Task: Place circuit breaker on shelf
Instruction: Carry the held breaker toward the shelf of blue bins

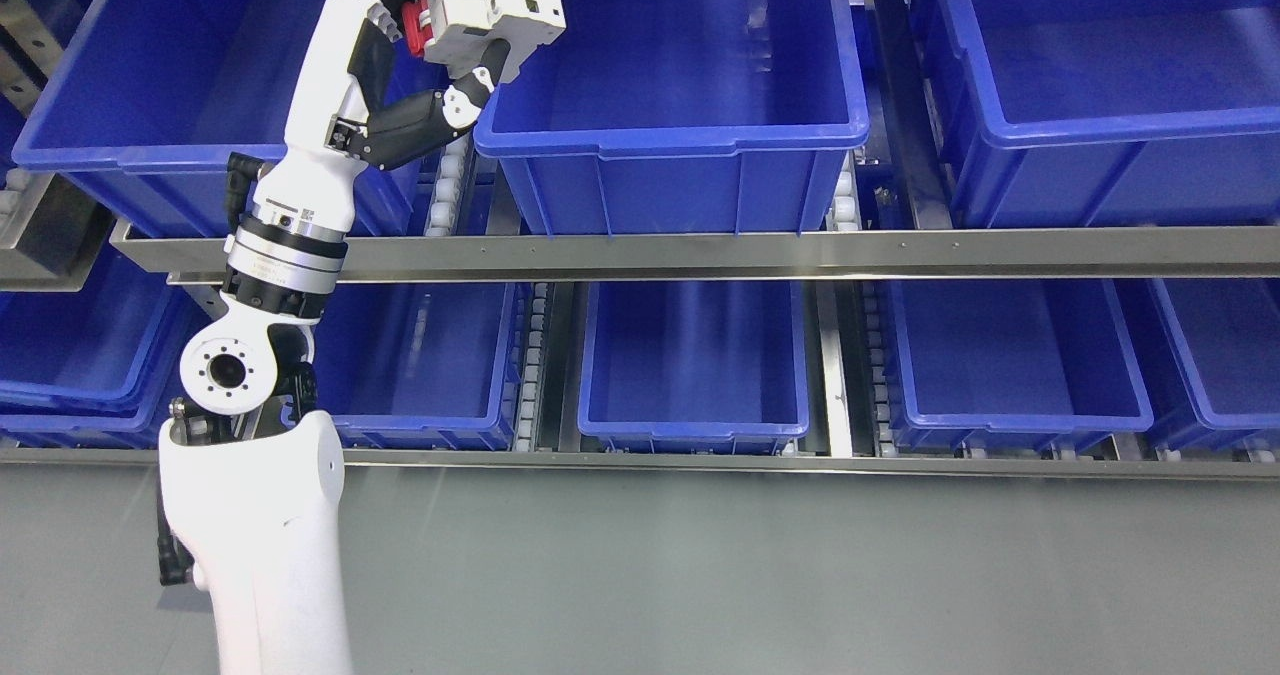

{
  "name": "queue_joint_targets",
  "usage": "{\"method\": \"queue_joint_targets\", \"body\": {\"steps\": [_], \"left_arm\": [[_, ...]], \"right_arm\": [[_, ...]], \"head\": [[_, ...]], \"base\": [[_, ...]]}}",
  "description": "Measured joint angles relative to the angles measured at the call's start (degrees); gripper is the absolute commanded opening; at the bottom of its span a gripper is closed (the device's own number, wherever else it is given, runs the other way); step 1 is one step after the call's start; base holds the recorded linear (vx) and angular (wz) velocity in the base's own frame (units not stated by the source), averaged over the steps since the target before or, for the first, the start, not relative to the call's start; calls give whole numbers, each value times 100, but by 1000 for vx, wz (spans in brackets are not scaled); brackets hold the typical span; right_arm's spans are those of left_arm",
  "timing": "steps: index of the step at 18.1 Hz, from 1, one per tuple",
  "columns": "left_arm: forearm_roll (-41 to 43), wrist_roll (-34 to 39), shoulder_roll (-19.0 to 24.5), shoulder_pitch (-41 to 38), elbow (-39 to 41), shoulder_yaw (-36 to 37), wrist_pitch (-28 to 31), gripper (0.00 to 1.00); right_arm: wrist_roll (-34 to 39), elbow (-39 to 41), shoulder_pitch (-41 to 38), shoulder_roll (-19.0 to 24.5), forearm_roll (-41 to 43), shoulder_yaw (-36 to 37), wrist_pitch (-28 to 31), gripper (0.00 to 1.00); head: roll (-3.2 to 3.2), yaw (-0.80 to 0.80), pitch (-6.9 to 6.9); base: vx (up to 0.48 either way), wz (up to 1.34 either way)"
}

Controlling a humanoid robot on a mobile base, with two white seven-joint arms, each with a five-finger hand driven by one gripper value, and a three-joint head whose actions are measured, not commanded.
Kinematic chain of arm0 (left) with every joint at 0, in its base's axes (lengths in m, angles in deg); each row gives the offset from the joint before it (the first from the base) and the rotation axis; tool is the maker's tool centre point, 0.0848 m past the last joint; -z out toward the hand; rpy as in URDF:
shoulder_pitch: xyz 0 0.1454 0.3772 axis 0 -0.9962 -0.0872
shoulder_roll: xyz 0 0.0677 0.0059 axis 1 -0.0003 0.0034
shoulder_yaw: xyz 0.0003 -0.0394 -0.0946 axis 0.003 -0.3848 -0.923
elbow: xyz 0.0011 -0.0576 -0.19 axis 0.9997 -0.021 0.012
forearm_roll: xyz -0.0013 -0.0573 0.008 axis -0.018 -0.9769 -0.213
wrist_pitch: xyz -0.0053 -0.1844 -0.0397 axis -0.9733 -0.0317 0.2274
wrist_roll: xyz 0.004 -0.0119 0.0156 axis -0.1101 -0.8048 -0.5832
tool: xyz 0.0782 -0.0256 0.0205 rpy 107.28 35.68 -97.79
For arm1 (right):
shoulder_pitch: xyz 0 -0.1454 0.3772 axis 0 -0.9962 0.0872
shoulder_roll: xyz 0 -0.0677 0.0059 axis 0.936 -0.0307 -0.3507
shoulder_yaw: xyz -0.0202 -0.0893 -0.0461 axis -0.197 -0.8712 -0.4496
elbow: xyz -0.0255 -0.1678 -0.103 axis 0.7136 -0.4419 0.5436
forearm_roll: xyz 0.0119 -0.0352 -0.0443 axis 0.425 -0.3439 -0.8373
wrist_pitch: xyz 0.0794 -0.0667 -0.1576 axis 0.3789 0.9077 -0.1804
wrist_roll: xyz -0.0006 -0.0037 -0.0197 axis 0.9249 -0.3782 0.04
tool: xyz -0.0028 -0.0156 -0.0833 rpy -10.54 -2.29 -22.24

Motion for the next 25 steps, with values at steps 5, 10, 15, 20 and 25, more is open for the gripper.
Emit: {"method": "queue_joint_targets", "body": {"steps": [5, 10, 15, 20, 25], "left_arm": [[3, 38, -23, 56, -22, 12, 139, 11], [4, 42, -37, 187, -39, -2, 417, 11], [0, 24, -46, 284, -44, -25, 479, 11], [-3, 1, -52, 283, -48, -28, 502, 12], [-4, 0, -55, 250, -48, -15, 429, 12]], "right_arm": [[0, -1, -8, 0, 0, 0, 1, 100], [13, -1, -2, 0, 0, 0, -1, 100], [30, 0, 0, 0, 0, 0, -1, 100], [4, 0, 0, 0, 1, 0, -1, 100], [-4, 0, 0, 0, 1, 0, -2, 100]], "head": [[0, 0, 0], [0, 0, 0], [0, 0, 0], [0, 0, 0], [0, 0, 0]], "base": [[114, -8], [31, -12], [34, -5], [41, -3], [43, 0]]}}
